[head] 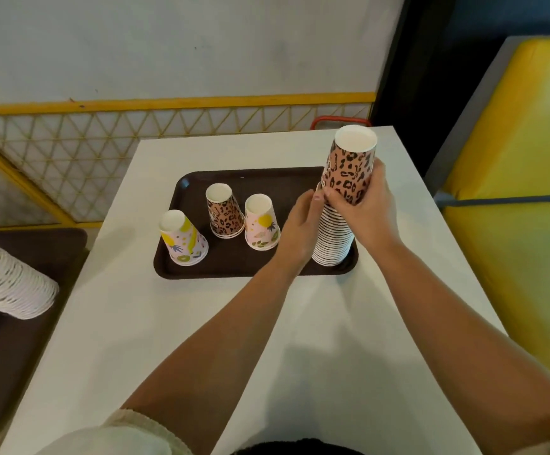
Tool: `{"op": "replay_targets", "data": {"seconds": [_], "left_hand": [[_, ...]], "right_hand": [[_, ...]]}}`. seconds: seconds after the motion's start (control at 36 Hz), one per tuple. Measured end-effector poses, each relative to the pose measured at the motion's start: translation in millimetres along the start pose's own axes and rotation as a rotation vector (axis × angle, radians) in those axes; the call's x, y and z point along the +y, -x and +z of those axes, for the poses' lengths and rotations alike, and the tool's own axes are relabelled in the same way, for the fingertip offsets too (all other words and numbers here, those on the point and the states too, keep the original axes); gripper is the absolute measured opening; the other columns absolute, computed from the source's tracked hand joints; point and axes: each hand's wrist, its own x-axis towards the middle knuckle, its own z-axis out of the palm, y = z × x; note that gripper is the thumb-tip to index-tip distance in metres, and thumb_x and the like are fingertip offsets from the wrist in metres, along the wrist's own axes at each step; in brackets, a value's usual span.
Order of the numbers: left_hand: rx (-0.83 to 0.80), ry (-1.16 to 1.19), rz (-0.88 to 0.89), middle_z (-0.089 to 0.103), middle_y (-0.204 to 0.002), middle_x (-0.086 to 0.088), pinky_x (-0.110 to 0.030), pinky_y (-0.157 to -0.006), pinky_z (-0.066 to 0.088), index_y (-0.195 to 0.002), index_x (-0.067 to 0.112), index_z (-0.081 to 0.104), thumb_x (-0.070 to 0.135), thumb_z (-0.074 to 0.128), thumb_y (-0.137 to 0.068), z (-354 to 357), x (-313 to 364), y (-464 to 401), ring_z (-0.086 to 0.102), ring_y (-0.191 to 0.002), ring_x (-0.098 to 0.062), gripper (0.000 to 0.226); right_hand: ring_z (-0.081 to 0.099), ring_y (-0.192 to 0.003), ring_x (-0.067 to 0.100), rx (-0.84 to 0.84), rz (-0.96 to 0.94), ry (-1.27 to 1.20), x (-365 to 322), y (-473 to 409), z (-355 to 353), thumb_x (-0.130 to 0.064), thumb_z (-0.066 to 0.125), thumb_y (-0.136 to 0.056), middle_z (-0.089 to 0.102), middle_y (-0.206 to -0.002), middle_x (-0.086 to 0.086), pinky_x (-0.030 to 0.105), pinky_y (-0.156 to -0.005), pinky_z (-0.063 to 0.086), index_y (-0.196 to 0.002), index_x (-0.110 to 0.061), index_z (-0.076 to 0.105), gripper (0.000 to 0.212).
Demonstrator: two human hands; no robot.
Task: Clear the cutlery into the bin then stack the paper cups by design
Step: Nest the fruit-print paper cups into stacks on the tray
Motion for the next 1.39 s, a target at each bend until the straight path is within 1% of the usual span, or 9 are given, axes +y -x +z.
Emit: {"op": "replay_targets", "data": {"seconds": [0.14, 0.28, 0.42, 0.5, 0.67, 0.78, 0.89, 1.19, 1.39], "left_hand": [[0.151, -0.034, 0.042, 0.048, -0.125, 0.008, -0.014, -0.09, 0.027, -0.136, 0.013, 0.046, 0.033, 0.032, -0.103, -17.5, -1.1, 10.7, 0.037, -0.107, 0.004, 0.041], [0.418, -0.144, 0.198, 0.057, -0.124, 0.0, -0.024, -0.093, 0.044, -0.125, 0.013, 0.056, 0.024, 0.052, -0.096, -45.9, 1.1, 21.0, 0.053, -0.107, -0.009, 0.031], [0.662, -0.254, 0.386, 0.054, -0.116, -0.002, -0.029, -0.085, 0.048, -0.116, 0.012, 0.059, 0.015, 0.052, -0.09, -86.3, 7.8, 39.7, 0.054, -0.105, -0.014, 0.026], [0.759, -0.337, 0.429, 0.055, -0.116, -0.004, -0.009, -0.082, 0.04, -0.114, 0.01, 0.06, 0.012, 0.053, -0.09, -115.7, 6.7, 53.4, 0.051, -0.096, 0.0, 0.025], [0.931, -0.402, 0.338, 0.052, -0.119, 0.005, -0.023, -0.091, 0.037, -0.119, 0.014, 0.057, 0.014, 0.054, -0.09, -180.8, -13.4, 80.9, 0.046, -0.114, -0.021, 0.029], [1.045, -0.403, 0.238, 0.048, -0.13, -0.006, -0.011, -0.084, 0.027, -0.125, 0.01, 0.05, 0.012, 0.057, -0.088, -225.0, -32.7, 97.3, 0.041, -0.118, -0.025, 0.038], [1.084, -0.386, 0.186, 0.038, -0.139, -0.012, 0.004, -0.086, 0.019, -0.133, 0.008, 0.042, 0.01, 0.06, -0.086, -266.5, -50.4, 112.7, 0.034, -0.124, -0.023, 0.05], [1.046, -0.362, 0.134, 0.023, -0.143, -0.011, -0.045, -0.11, 0.034, -0.141, 0.004, 0.025, 0.015, 0.067, -0.076, -381.9, -119.2, 132.0, 0.029, -0.135, -0.031, 0.078], [0.871, -0.357, 0.075, 0.021, -0.15, -0.019, -0.019, -0.108, 0.017, -0.144, -0.003, 0.017, 0.01, 0.077, -0.075, -427.2, -145.6, 121.2, 0.019, -0.142, -0.03, 0.092]], "right_hand": [[0.033, -0.133, 0.016, 0.267, -0.109, -0.007, -21.1, 18.8, 0.0, -0.049, 0.067, -0.077, 0.033, -0.144, 0.008, 0.041, -0.107, 0.039, -0.141, -0.015, 0.027, 0.084], [0.04, -0.124, 0.016, 0.462, -0.51, -0.058, -62.9, 26.9, 5.5, -0.032, 0.064, -0.084, 0.041, -0.132, 0.003, 0.041, -0.101, 0.042, -0.126, -0.02, 0.035, 0.052], [0.05, -0.111, 0.014, 0.213, -0.615, -0.181, -97.3, 34.8, 27.4, -0.011, 0.062, -0.084, 0.055, -0.12, 0.015, 0.022, -0.096, 0.044, -0.122, -0.001, 0.048, 0.042], [0.05, -0.107, 0.009, 0.036, -0.605, -0.176, -112.8, 43.0, 49.7, -0.011, 0.061, -0.084, 0.055, -0.119, 0.01, 0.006, -0.088, 0.038, -0.121, -0.002, 0.05, 0.04], [0.053, -0.106, 0.011, -0.274, -0.583, -0.166, -136.2, 59.6, 109.0, -0.009, 0.063, -0.082, 0.053, -0.119, 0.004, 0.002, -0.084, 0.036, -0.121, -0.01, 0.052, 0.04], [0.052, -0.106, 0.011, -0.404, -0.604, -0.154, -154.6, 76.1, 150.7, -0.008, 0.064, -0.082, 0.051, -0.12, 0.004, 0.006, -0.082, 0.037, -0.121, -0.01, 0.052, 0.041], [0.046, -0.102, 0.003, -0.443, -0.604, -0.144, -175.0, 90.8, 189.5, -0.008, 0.064, -0.082, 0.051, -0.12, 0.005, -0.003, -0.081, 0.03, -0.121, -0.01, 0.052, 0.04], [0.054, -0.106, 0.013, -0.506, -0.521, -0.18, -230.3, 134.2, 299.7, -0.011, 0.064, -0.081, 0.05, -0.119, 0.002, 0.009, -0.082, 0.036, -0.12, -0.012, 0.053, 0.04], [0.05, -0.113, 0.012, -0.527, -0.414, -0.233, -264.4, 150.9, 347.0, -0.02, 0.068, -0.081, 0.045, -0.128, 0.004, 0.011, -0.083, 0.036, -0.128, -0.013, 0.045, 0.053]]}}
